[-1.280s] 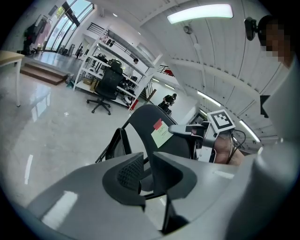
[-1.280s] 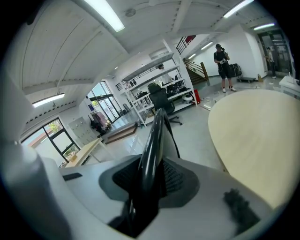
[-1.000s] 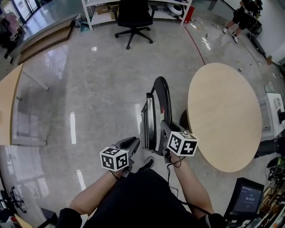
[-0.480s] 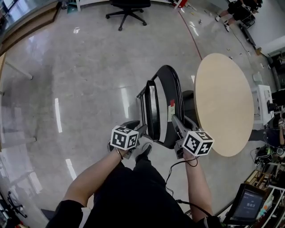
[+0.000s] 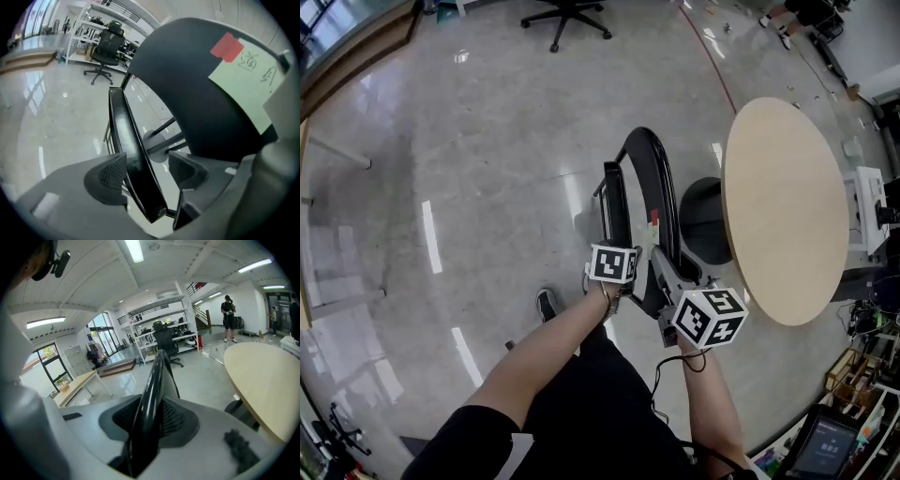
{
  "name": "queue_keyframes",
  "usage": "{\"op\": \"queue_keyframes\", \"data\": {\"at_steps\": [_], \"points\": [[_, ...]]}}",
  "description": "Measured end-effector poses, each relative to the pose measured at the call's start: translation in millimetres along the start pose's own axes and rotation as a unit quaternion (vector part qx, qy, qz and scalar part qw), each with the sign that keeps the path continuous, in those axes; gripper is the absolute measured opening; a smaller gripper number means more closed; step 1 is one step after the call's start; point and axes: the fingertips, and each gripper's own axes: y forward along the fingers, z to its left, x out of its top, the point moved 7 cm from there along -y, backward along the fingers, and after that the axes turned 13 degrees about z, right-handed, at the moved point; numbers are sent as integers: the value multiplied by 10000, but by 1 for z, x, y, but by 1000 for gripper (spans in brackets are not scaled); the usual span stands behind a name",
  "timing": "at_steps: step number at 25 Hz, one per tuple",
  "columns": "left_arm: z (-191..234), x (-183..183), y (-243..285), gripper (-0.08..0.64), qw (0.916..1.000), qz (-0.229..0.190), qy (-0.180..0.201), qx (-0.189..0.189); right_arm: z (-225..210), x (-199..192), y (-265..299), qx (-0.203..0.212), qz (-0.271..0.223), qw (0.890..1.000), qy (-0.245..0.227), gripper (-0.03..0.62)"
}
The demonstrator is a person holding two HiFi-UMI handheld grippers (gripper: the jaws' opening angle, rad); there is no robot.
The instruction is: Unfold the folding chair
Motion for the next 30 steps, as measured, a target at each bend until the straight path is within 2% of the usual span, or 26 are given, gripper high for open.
{"op": "queue_keyframes", "data": {"at_steps": [2, 4, 6, 7, 8, 9, 12, 14, 18, 22, 30], "points": [[-3, -1, 9, 257, 9982, 73, 347, 481, -5, 2, -2, -38, -13, 10000, -15, 114], [-4, -4, 13, 162, 9927, 58, 773, 924, -12, 3, -3, -11, -24, 10000, 0, 114], [-2, -8, 11, 147, 9895, 56, 911, 1117, -14, 2, -4, 61, -35, 10000, 34, 114], [1, -10, 11, 164, 9893, 109, 877, 1162, -14, 2, -4, 89, -43, 9999, 44, 114], [4, -13, 12, 253, 9900, 160, 780, 1168, -14, 2, -5, 105, -51, 9999, 46, 114], [7, -16, 12, 307, 9918, 165, 628, 1102, -14, 2, -5, 115, -58, 9999, 45, 114], [8, -14, 11, 344, 9981, -13, 155, 602, -14, 3, -7, 165, -76, 9998, 44, 115], [4, -14, 16, 350, 9983, 75, 207, 549, -12, 3, -7, 208, -92, 9997, 39, 115], [1, -22, 35, 338, 9928, 562, 654, 827, -7, 2, -9, 232, -138, 9996, 12, 115], [0, -25, 31, 294, 9946, 379, 730, 633, -14, 4, -15, 310, -230, 9992, 61, 117], [27, -25, 17, 293, 9962, 269, 747, 366, -26, 6, -9, 599, -347, 9975, 153, 120]]}}
